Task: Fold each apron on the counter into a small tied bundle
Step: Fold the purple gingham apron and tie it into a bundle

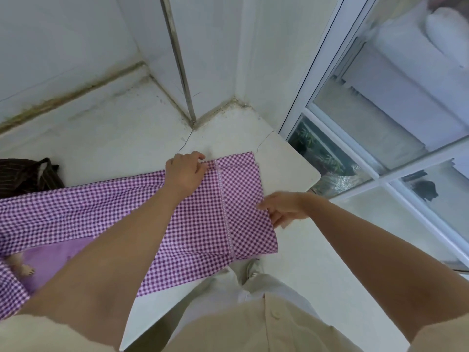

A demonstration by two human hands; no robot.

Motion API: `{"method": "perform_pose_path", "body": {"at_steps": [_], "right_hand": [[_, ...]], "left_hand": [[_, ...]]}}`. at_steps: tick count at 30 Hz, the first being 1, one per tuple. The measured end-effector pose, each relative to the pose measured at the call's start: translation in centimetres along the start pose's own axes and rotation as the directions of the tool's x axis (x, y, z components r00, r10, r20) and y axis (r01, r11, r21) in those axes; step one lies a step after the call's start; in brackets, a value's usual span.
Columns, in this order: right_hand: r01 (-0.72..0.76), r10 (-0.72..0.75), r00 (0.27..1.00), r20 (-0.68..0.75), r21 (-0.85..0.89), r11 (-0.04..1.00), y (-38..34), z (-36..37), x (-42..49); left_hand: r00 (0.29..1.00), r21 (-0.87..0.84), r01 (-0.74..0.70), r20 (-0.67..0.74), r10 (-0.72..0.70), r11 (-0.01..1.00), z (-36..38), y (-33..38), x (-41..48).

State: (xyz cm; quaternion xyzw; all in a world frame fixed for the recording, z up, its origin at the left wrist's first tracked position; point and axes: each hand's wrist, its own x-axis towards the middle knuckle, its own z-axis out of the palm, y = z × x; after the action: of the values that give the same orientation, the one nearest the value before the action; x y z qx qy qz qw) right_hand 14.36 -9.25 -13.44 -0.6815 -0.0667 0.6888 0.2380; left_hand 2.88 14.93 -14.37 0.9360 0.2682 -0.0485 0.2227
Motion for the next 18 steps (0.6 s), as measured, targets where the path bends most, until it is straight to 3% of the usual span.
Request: {"method": "perform_pose_path", "body": {"at_steps": [5, 9, 15, 18], "right_hand": [[0.169, -0.151, 0.917, -0.368, 0.016, 0.985, -1.9, -0.5, 1.0], [0.293, -0.235, 0.831, -0.504, 0.036, 0.955, -4.4, 0.0, 2.7], [0.213, -0.213, 0.700, -0.682, -0.085, 0.973, -6.6, 0.6, 5.2], [0.218, -0.270, 0.617, -0.740, -0.169, 0.961, -7.8, 0.8, 5.9]], "left_hand": [[0.996, 0.151, 0.086, -0.022, -0.084, 0.985, 0.1, -2.7, -1.3], [0.985, 0.173, 0.171, -0.067, -0.162, 0.970, -0.6, -5.6, -2.1], [0.956, 0.269, 0.290, -0.127, -0.265, 0.919, -1.7, -9.9, -3.1], [0.941, 0.301, 0.335, -0.158, -0.300, 0.893, -2.2, -11.9, -3.1]]}}
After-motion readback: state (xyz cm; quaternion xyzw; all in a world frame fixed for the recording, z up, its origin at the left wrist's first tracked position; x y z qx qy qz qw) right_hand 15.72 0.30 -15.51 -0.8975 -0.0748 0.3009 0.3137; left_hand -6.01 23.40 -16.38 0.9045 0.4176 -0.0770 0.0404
